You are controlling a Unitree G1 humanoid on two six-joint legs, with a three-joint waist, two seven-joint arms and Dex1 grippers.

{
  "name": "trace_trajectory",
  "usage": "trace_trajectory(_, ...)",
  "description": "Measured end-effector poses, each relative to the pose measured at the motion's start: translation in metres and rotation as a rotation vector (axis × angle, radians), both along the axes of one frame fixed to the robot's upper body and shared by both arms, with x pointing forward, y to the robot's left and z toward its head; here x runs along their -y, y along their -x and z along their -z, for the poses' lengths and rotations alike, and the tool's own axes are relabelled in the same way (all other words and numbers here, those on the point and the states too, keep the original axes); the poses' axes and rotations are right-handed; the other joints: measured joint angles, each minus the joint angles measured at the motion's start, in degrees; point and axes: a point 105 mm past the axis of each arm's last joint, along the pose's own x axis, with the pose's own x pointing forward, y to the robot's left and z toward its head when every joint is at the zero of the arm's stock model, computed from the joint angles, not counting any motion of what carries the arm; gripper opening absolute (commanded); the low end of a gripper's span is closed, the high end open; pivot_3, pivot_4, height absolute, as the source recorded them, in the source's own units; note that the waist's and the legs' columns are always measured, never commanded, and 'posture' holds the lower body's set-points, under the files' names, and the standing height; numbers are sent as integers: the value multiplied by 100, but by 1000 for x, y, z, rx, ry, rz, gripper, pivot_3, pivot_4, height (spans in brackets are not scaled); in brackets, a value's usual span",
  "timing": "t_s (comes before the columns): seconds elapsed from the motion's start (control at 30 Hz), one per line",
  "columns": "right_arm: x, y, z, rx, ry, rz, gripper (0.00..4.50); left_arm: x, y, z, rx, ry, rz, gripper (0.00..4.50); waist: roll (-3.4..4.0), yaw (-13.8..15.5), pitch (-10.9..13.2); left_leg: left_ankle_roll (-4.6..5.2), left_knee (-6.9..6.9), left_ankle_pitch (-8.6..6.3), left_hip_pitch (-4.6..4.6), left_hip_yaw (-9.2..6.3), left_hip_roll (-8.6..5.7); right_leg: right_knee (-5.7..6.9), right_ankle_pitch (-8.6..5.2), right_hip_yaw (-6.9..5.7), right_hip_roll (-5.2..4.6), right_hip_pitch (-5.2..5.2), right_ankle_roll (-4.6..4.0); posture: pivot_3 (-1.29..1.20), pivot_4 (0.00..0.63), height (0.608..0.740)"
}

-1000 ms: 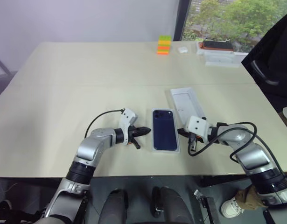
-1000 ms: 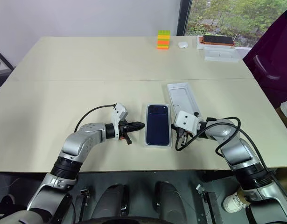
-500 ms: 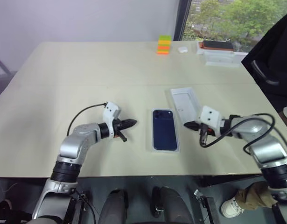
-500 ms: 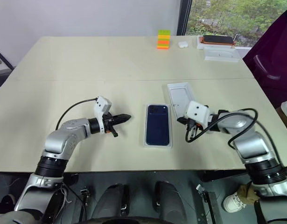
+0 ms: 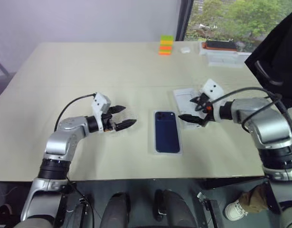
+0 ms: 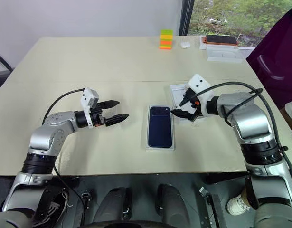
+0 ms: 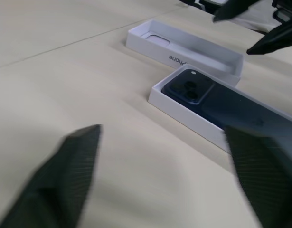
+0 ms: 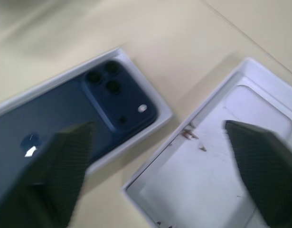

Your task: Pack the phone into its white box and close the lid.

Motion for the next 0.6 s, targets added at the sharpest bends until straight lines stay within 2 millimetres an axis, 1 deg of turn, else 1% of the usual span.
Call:
trace_trajectory(0.03,0,-2,0,0,12,29,4500,-1,0,0,-1,1,-4,4484,0,1,0,0,-1,0,0,-2,1,0,0,0,1,0,0,0,150,740)
trace_trajectory(0.23,2,-6,22,-90,48,165,4500,-1,-3,1,9,7,-24,4484,0,6,0,0,2,0,-12,-3,0,0,0,-3,-1,-6,0,0,150,740)
trace_trajectory(0.3,-4,-8,20,-130,4,205,4500,-1,-4,2,14,10,-36,4484,0,-15,0,0,3,0,-10,0,0,2,2,-1,-1,-6,-1,0,150,740)
trace_trajectory(0.37,-10,-14,12,-169,-57,260,4500,3,-5,2,21,28,-42,4484,1,-31,0,0,3,0,-7,-4,2,9,2,-1,1,-6,-2,0,150,740)
trace_trajectory(0.43,-6,-18,5,-176,-85,317,4500,4,-5,3,21,32,-47,4484,1,-18,0,1,-1,0,-8,-7,4,8,2,-5,4,-8,-2,0,150,740)
trace_trajectory(0.5,1,-19,8,-204,-90,372,4500,3,-6,2,25,31,-60,4484,2,14,-1,0,-3,0,-12,-10,4,7,2,-10,3,-7,-2,0,150,740)
trace_trajectory(0.6,1,-17,17,-257,-89,400,4500,3,-8,1,37,32,-75,4484,2,-1,-1,1,0,0,-14,-7,0,5,2,-7,-3,-8,-2,0,150,740)
